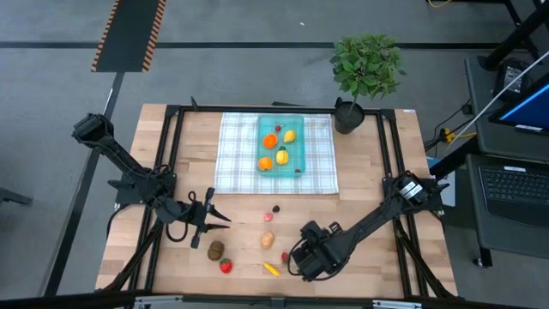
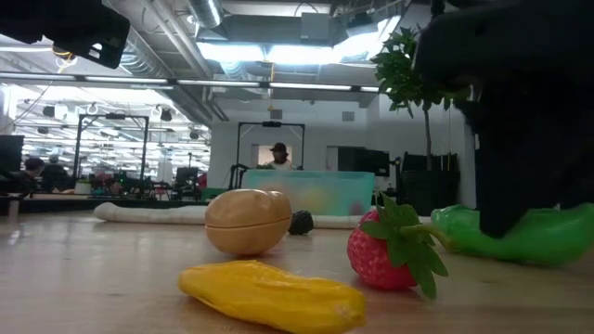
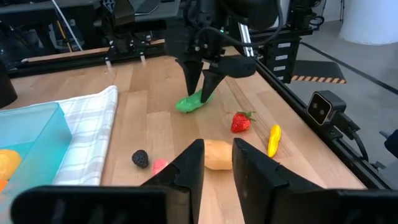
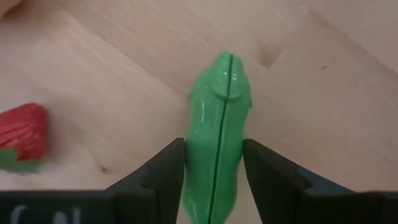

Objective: Pick and placing Produce into tupperware
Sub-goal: Put the green peas into the green bin

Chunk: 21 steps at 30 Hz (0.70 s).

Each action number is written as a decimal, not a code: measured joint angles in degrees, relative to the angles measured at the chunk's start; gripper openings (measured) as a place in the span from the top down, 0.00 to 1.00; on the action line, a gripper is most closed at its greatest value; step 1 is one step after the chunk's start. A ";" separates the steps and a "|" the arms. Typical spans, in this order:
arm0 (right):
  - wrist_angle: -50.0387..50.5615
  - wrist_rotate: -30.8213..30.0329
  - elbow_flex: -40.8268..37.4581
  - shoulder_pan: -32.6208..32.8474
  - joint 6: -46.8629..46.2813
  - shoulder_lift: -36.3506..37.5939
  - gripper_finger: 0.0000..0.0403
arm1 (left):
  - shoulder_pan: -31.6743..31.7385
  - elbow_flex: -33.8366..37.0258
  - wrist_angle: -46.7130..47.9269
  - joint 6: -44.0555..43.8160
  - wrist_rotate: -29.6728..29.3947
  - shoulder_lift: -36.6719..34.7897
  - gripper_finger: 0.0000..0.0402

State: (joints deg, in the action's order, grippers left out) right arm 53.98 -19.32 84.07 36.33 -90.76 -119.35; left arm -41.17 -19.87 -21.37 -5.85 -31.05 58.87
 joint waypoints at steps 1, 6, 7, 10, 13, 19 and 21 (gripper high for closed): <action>-0.02 -0.07 0.04 -0.14 0.00 -0.14 0.59 | 0.00 0.00 -0.02 -0.02 0.00 0.00 0.80; -0.07 -0.05 0.04 -0.88 0.00 -0.24 0.59 | 0.00 -0.01 -0.01 -0.02 0.00 0.00 0.79; -0.07 -0.03 0.04 -0.96 0.00 -0.24 0.59 | 0.00 -0.01 0.00 -0.02 0.00 0.00 0.78; -1.19 -0.04 -0.38 -0.98 0.00 -0.24 0.59 | 0.00 -0.01 -0.02 -0.02 0.00 0.00 0.78; -4.38 -0.34 -2.06 -0.98 0.00 -0.22 0.59 | 0.00 -0.01 -0.01 -0.02 0.00 0.00 0.77; -7.36 -0.32 -5.11 -1.56 -0.02 0.00 0.59 | 0.00 -0.01 0.01 -0.02 0.00 0.00 0.76; -7.44 -0.19 -5.32 -1.81 -0.02 0.04 0.59 | 0.00 -0.01 0.01 -0.02 0.00 0.00 0.76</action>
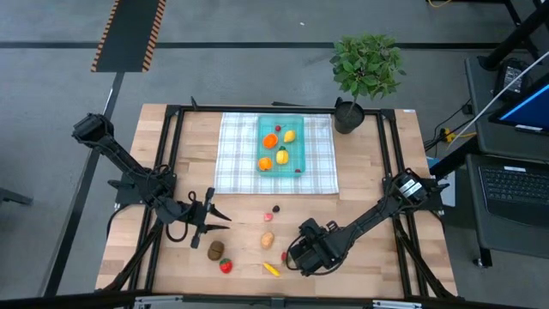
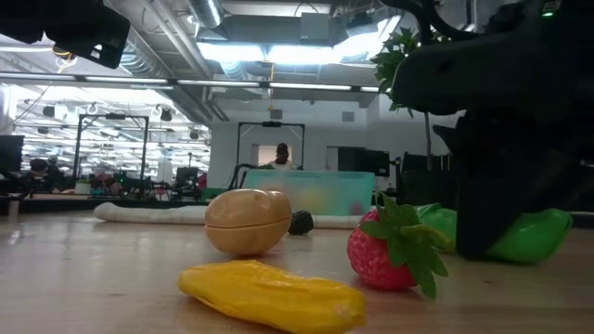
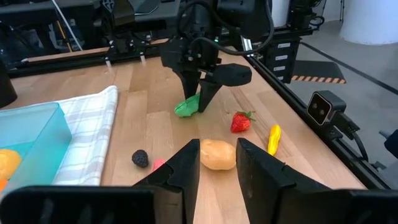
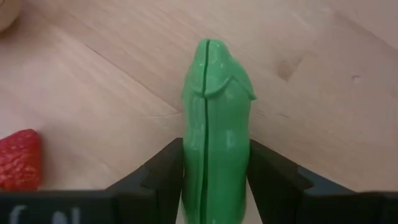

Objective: Pick and placing Produce into tupperware
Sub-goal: Put the green peas into the green bin

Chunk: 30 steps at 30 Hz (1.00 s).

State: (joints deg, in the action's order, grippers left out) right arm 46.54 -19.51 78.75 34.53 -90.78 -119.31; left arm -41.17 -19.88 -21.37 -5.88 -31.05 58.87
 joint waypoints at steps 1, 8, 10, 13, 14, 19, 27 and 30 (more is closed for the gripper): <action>0.06 0.10 -0.01 -0.09 0.00 0.00 0.59 | 0.00 0.00 0.00 -0.01 0.00 0.00 0.76; 0.35 0.09 -0.08 -0.22 0.02 -0.07 0.59 | 0.00 0.00 0.00 0.00 0.00 0.00 0.80; 0.38 0.07 -0.08 -0.22 0.02 -0.11 0.59 | 0.00 0.00 0.00 -0.01 0.01 0.00 0.81; 0.42 0.07 -0.08 -0.25 0.02 -0.11 0.59 | 0.00 0.00 0.00 -0.01 0.01 0.00 0.83; 0.42 0.07 -0.08 -0.25 0.02 -0.13 0.59 | 0.00 0.00 0.00 -0.01 0.00 0.00 0.84; 0.63 0.09 -0.10 -0.25 0.02 0.13 0.59 | 0.00 0.00 0.00 -0.01 0.02 0.00 0.86; 2.50 0.22 1.19 -0.35 1.49 0.15 0.67 | 0.00 0.00 0.00 -0.01 0.02 0.00 0.90; 2.47 0.20 1.19 -0.31 1.39 0.15 0.66 | 0.00 0.00 0.00 -0.01 0.02 0.00 0.92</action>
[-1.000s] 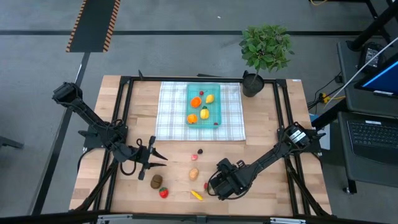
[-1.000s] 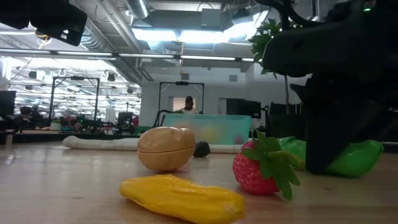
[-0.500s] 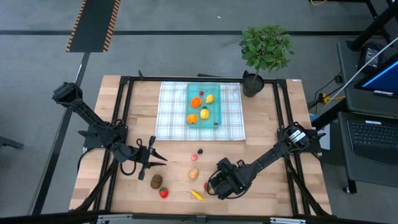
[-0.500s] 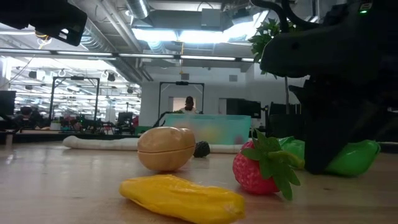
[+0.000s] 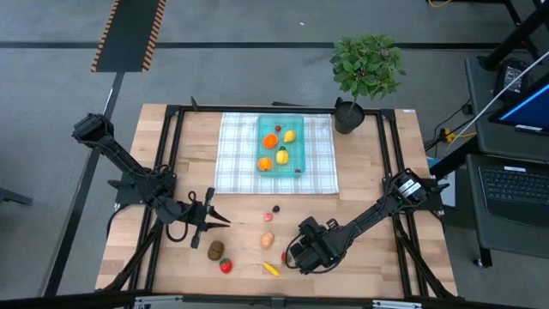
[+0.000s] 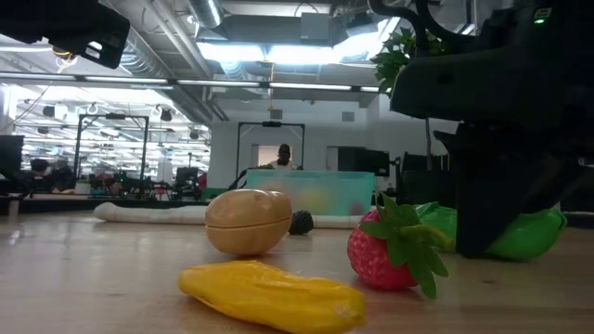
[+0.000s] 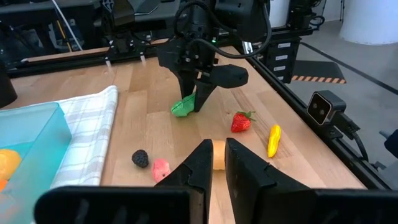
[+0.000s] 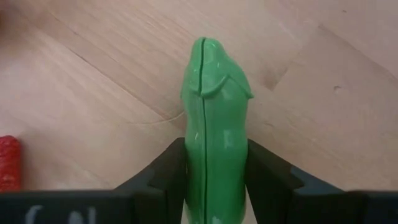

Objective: Pick and placing Produce into tupperware
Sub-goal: Put the green peas into the green bin

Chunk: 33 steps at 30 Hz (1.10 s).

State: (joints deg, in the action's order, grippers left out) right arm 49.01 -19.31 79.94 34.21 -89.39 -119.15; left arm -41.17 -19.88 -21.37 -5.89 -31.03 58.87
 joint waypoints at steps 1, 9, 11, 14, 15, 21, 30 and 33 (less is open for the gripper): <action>-0.02 0.00 0.00 -0.02 -0.12 0.00 0.65 | 0.00 0.00 -0.02 0.00 0.00 0.00 0.92; 1.66 -4.88 -0.03 -0.15 0.13 3.04 0.67 | 0.00 0.00 -0.02 0.00 0.00 0.00 0.96; 3.62 -7.51 0.00 -0.15 0.24 4.82 0.67 | 0.00 0.00 -0.03 0.00 0.00 0.00 0.97; 4.74 -12.18 0.02 -0.13 2.68 7.76 0.66 | 0.00 0.00 -0.02 -0.04 0.00 0.00 0.98; 5.49 -13.92 0.02 -0.13 3.50 9.02 0.66 | 0.00 0.00 -0.04 -0.04 0.00 0.00 0.98; 7.80 -23.28 0.09 -0.11 10.63 14.77 0.67 | 0.00 0.00 -0.07 -0.26 0.00 0.00 1.00; 7.69 -29.20 -4.14 -0.66 16.07 19.46 0.67 | 0.00 0.00 -0.07 -1.29 0.00 0.00 0.94; 3.72 -30.56 -9.38 -1.13 15.64 22.06 0.67 | 0.00 0.00 -0.09 -1.29 0.00 0.00 0.92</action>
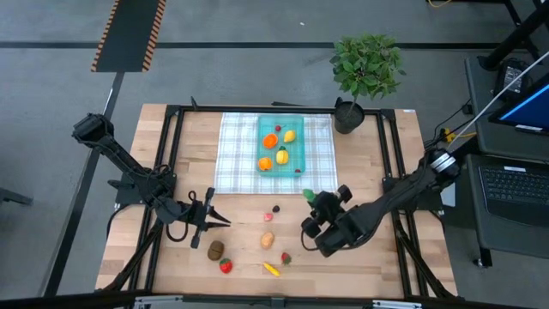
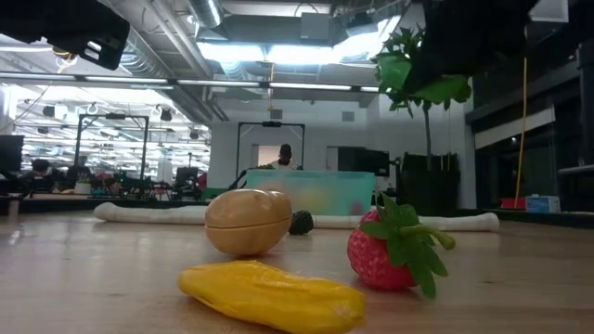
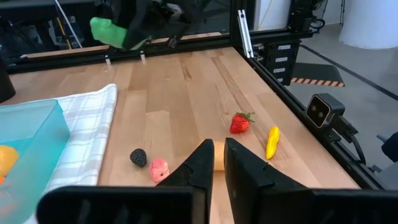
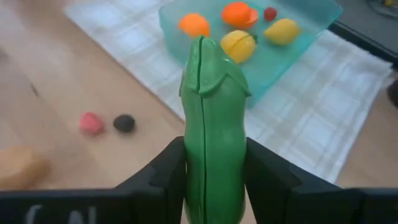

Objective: Pick and placing Produce into tupperware
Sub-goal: Put the green peas into the green bin

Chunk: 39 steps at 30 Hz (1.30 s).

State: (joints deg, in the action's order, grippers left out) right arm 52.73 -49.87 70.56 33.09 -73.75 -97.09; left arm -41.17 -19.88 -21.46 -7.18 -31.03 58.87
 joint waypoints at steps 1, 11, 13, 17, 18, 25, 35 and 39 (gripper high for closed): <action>-3.49 -0.42 -2.34 -0.07 0.25 1.22 0.67 | 0.00 0.00 0.01 0.00 0.00 0.00 0.91; -60.32 0.07 -30.88 -2.55 29.30 13.11 0.67 | 0.04 0.00 0.01 0.01 0.00 0.00 0.86; -73.03 2.69 -35.67 -3.17 37.55 14.43 0.67 | 0.04 0.00 0.01 0.02 0.00 0.00 0.85; -92.48 8.34 -43.53 -5.12 50.41 15.33 0.67 | 0.34 0.00 -0.01 0.02 0.02 0.00 0.83; -96.45 9.69 -45.13 -5.71 53.07 15.35 0.67 | 0.49 0.00 -0.01 0.02 0.00 -0.02 0.83; -108.84 19.96 -50.26 -11.55 65.01 15.36 0.67 | 2.34 0.00 -0.01 0.02 0.02 -0.01 0.81; -115.61 41.88 -50.25 -23.20 74.00 15.36 0.67 | 5.47 0.00 -0.01 -0.35 -0.02 -0.02 0.79; -115.69 44.99 -50.25 -26.27 74.25 15.36 0.67 | 6.18 0.00 -0.01 -0.28 0.00 -0.01 0.80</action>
State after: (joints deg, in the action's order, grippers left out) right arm -62.96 -4.88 20.32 6.81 0.50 -81.73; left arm -34.99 -19.88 -21.47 -7.46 -31.03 58.86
